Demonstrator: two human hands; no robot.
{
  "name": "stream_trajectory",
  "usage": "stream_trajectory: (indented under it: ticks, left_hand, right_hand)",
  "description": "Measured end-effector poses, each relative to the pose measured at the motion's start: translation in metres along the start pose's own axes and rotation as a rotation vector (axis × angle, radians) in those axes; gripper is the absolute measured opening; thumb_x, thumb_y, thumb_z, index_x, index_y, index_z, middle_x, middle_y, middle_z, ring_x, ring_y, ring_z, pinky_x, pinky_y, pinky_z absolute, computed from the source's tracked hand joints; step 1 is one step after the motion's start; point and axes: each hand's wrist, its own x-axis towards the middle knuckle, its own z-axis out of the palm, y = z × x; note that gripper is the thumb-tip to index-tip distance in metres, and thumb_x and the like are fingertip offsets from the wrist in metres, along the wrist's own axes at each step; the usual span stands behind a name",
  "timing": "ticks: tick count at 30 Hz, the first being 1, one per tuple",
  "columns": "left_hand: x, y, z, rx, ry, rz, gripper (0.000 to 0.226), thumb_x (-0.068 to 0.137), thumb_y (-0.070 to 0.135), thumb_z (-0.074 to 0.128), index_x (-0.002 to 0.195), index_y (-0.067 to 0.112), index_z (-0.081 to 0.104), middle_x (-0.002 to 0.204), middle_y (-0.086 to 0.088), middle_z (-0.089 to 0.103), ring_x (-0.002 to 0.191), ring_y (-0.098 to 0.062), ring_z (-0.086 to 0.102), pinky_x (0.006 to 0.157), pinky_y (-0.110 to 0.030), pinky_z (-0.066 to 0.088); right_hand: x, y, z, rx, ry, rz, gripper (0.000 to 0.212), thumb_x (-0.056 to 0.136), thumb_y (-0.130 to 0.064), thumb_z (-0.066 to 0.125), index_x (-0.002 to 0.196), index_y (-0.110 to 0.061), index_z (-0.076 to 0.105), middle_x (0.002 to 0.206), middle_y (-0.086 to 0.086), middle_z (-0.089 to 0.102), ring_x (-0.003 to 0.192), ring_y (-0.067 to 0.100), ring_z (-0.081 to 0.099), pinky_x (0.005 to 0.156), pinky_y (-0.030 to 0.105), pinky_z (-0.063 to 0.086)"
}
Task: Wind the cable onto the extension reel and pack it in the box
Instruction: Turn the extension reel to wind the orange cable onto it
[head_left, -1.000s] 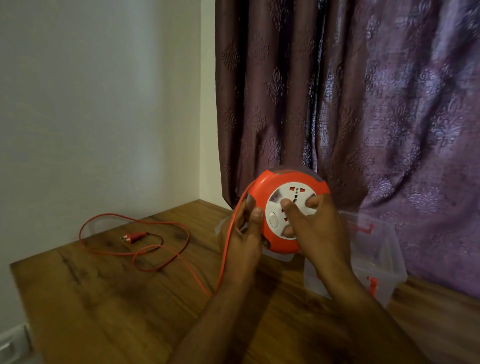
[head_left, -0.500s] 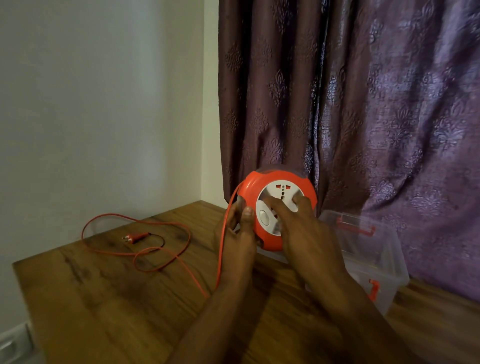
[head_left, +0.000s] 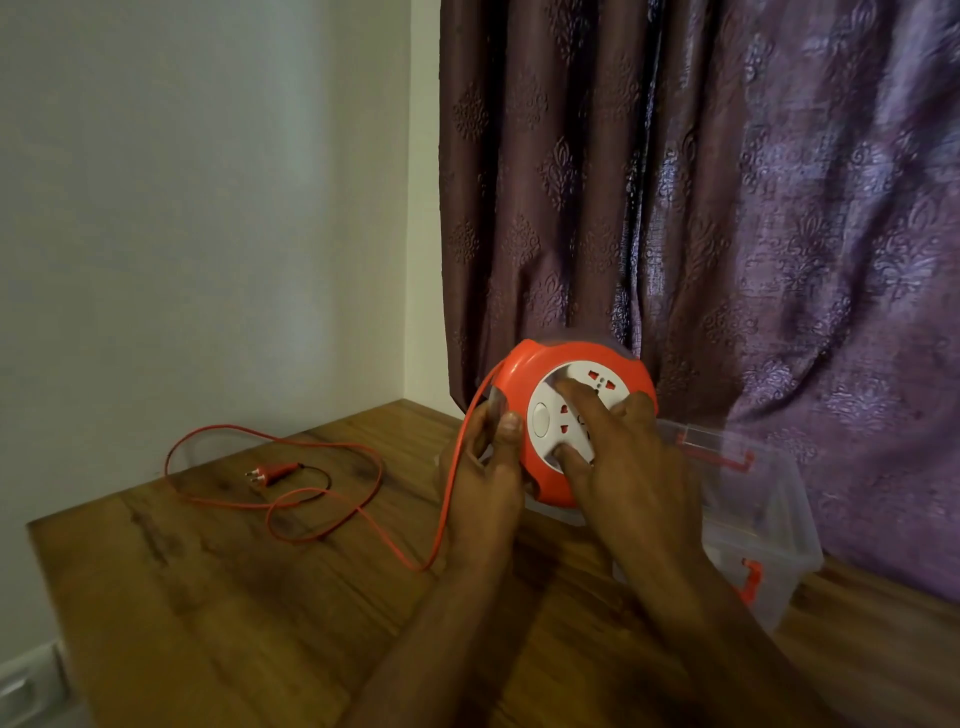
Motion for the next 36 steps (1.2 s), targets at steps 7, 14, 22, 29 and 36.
stream_trajectory:
  ticks: [7,14,22,29,36]
  left_hand:
    - [-0.003,0.001,0.002,0.028,-0.012,0.025,0.021,0.093,0.032,0.062,0.112,0.042,0.063,0.118,0.006,0.070,0.108,-0.014,0.068,0.086,-0.042,0.060]
    - [-0.003,0.000,0.003,0.074,-0.029,0.109,0.026,0.092,0.030,0.064,0.111,0.048,0.062,0.106,0.026,0.069,0.104,0.002,0.066,0.090,-0.034,0.058]
    - [0.001,-0.001,0.001,0.072,-0.051,0.129,0.024,0.089,0.036,0.063,0.110,0.048,0.063,0.104,0.022,0.072,0.103,-0.004,0.069,0.086,-0.038,0.060]
    - [0.005,-0.002,-0.005,0.027,0.018,0.092,0.021,0.092,0.032,0.062,0.110,0.043,0.063,0.102,0.022,0.073,0.101,-0.004,0.069,0.083,-0.035,0.061]
    - [0.005,-0.005,-0.003,0.027,0.037,0.086,0.027,0.093,0.031,0.061,0.120,0.036,0.060,0.109,0.015,0.071,0.103,-0.011,0.069,0.082,-0.035,0.061]
  right_hand:
    - [0.002,0.002,0.002,0.026,0.006,0.074,0.065,0.082,-0.058,0.055,0.137,-0.052,0.021,0.128,0.009,0.045,0.105,0.033,0.057,0.075,0.038,0.048]
    - [0.005,0.004,-0.001,0.246,0.097,0.204,0.064,0.072,-0.071,0.055,0.127,-0.044,0.037,0.109,0.007,0.067,0.101,0.032,0.061,0.076,0.039,0.051]
    - [0.013,0.006,-0.001,0.832,-0.021,0.444,0.051,0.077,-0.056,0.063,0.118,-0.029,0.049,0.076,0.002,0.074,0.052,0.010,0.063,0.044,0.027,0.049]
    - [0.012,0.001,0.000,1.084,-0.235,0.477,0.044,0.087,-0.037,0.061,0.125,-0.026,0.041,0.077,-0.002,0.075,0.035,0.013,0.050,0.037,0.022,0.039]
    - [0.004,-0.001,-0.008,0.279,0.112,0.031,0.052,0.084,-0.029,0.062,0.127,-0.035,0.033,0.117,0.000,0.054,0.095,0.029,0.060,0.072,0.041,0.051]
